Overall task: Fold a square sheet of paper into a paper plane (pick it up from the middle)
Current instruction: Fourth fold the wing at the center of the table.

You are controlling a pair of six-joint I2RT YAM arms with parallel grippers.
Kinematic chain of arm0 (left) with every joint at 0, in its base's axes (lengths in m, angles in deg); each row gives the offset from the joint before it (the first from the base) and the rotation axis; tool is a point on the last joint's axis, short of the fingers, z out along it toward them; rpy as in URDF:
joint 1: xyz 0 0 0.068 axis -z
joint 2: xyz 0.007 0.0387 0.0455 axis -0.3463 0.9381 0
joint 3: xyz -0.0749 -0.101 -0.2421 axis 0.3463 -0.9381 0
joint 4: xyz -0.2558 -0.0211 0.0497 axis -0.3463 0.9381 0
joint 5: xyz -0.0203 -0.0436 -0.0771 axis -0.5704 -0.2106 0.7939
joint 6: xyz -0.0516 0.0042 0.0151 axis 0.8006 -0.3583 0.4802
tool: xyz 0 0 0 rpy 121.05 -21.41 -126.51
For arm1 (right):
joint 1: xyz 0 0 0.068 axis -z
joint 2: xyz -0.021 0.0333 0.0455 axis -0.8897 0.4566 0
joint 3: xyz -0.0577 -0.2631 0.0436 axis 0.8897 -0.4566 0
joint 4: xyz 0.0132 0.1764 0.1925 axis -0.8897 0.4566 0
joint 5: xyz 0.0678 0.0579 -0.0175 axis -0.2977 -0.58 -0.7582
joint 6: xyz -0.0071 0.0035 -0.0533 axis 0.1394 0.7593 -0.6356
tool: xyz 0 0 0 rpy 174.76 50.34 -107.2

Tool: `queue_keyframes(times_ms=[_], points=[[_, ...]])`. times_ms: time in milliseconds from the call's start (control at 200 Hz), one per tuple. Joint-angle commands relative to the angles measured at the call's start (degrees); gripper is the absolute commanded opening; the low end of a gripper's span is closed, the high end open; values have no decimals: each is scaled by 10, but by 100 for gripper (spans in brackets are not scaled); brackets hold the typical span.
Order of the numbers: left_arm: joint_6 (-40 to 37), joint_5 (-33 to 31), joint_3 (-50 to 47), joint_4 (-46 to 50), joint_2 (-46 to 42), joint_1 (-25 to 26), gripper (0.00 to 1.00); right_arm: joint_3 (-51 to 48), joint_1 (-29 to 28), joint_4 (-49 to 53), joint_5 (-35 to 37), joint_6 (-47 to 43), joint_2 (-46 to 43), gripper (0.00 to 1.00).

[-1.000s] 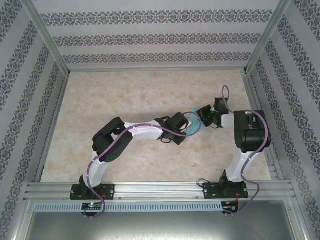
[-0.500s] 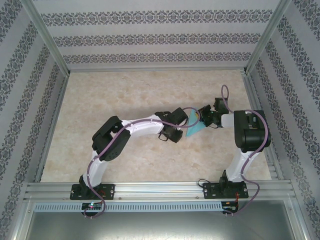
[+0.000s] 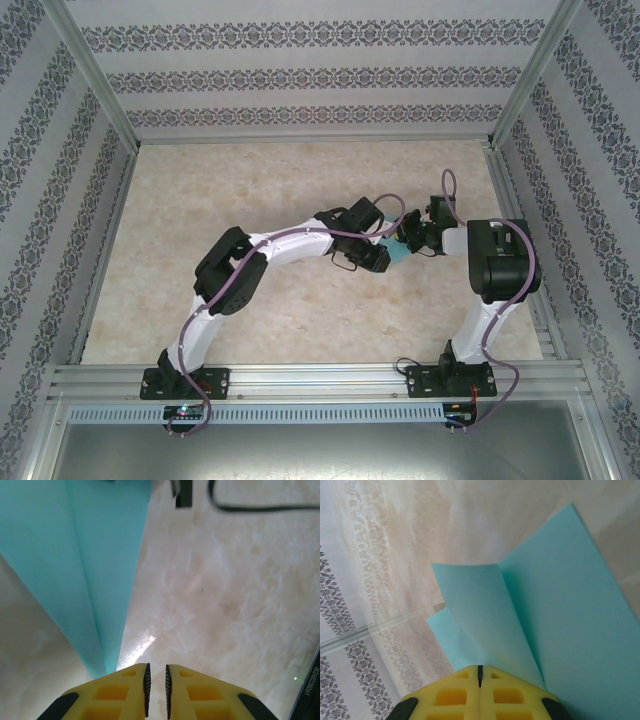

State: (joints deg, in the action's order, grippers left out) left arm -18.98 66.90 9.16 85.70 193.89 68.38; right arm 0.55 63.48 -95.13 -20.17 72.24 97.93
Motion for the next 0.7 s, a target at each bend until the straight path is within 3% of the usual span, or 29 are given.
queue_keyframes(times_ms=[0,694], points=[[8,41,16,-10,26,-10,20,-7,1,60,5,-15,23,0],[14,78,9,-51,11,-38,20,2,1,101,14,-43,8,0]])
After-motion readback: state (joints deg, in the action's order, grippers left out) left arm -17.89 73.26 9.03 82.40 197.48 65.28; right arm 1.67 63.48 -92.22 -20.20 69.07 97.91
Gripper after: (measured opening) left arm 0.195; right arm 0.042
